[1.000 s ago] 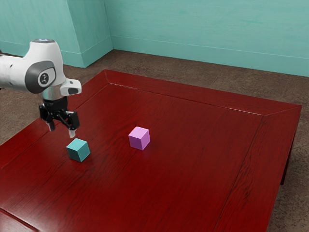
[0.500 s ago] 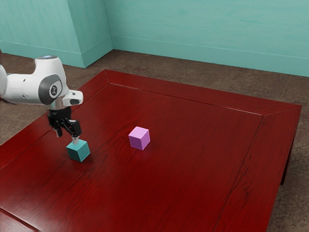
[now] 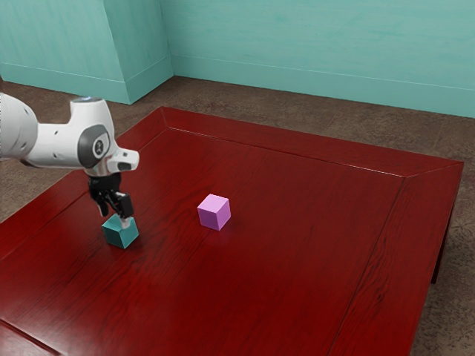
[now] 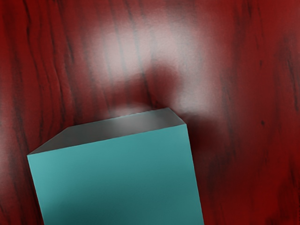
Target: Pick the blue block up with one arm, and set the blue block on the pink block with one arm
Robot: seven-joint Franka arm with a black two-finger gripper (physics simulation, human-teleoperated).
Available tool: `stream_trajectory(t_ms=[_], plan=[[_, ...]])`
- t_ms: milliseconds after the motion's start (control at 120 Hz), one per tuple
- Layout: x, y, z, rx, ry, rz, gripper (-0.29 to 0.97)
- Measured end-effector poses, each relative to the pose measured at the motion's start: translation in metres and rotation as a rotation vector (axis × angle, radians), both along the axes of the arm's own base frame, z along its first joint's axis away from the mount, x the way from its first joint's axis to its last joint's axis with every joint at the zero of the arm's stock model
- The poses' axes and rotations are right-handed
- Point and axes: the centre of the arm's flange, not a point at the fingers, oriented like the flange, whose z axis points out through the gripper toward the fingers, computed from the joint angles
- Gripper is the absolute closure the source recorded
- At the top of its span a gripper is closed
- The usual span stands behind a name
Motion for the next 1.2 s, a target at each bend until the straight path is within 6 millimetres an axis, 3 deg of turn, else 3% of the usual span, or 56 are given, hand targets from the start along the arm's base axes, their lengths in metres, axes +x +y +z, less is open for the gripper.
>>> stream_trajectory(t_ms=[542,1200], plan=[[0.001,-0.002,-0.031,-0.033,0.011,-0.04,0.0],[0.003,0.003,-0.037,-0.023,-0.011,-0.019,0.0]])
